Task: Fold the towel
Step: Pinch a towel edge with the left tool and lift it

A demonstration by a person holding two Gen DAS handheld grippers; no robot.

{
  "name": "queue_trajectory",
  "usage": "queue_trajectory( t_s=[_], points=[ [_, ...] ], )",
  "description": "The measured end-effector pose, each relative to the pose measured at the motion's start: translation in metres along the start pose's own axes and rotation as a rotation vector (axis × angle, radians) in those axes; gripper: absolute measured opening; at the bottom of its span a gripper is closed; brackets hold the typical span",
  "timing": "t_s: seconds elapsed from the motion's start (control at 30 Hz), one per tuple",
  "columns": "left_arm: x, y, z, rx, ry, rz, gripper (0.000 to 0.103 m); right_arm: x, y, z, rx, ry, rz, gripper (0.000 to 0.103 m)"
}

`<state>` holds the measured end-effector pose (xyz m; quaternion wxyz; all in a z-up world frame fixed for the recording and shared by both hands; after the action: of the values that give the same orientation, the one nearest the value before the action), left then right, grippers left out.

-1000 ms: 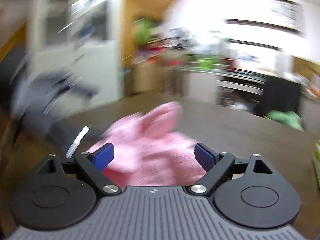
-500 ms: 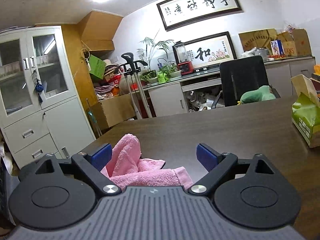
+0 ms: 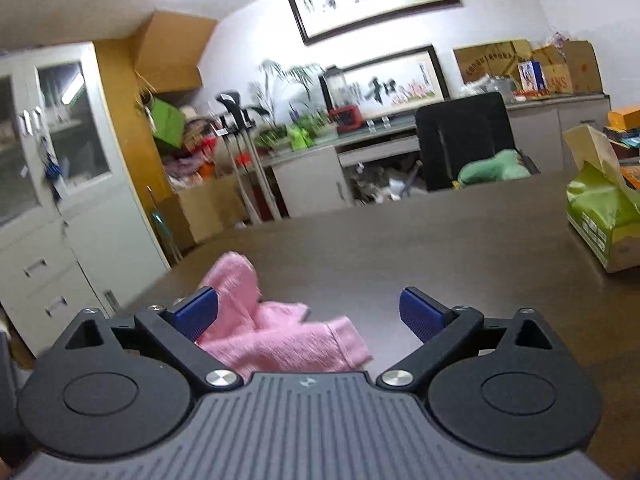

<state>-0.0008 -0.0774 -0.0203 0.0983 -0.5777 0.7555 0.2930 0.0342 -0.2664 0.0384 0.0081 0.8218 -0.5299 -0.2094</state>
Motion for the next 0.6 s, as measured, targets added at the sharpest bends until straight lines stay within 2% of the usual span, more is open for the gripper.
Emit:
queue_trajectory(
  t_s=[0.2,0.27,0.4,0.47,0.6],
  points=[
    [-0.016,0.010,0.002,0.066,0.102,-0.010,0.007,0.011,-0.018,0.011,-0.129,-0.076,-0.002,0.098],
    [-0.026,0.013,0.001,0.083,0.152,-0.015,0.006,0.015,-0.024,0.016,-0.162,-0.114,-0.019,0.098],
    [-0.049,0.018,0.000,0.098,0.282,-0.009,0.004,0.026,-0.033,0.024,-0.165,-0.200,-0.029,0.098],
    [-0.057,0.019,0.001,0.097,0.319,-0.009,0.004,0.036,-0.039,0.029,-0.170,-0.289,-0.043,0.095],
    [-0.073,0.017,0.005,0.061,0.403,-0.004,0.004,0.048,-0.054,0.038,-0.201,-0.393,-0.071,0.089]
  ],
)
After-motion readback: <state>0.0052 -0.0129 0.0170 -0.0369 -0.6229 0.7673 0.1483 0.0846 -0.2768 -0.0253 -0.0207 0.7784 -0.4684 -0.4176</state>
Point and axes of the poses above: each gripper's, at about its wrist camera, not at the fingertips, and y roughly against the way its jaws point, x to its right, z to its underside, the point moved 1 cm from there along -y, roughly the way its jaws point, and after that the axes turned 9 degrees about x, right-handed, at the moved point
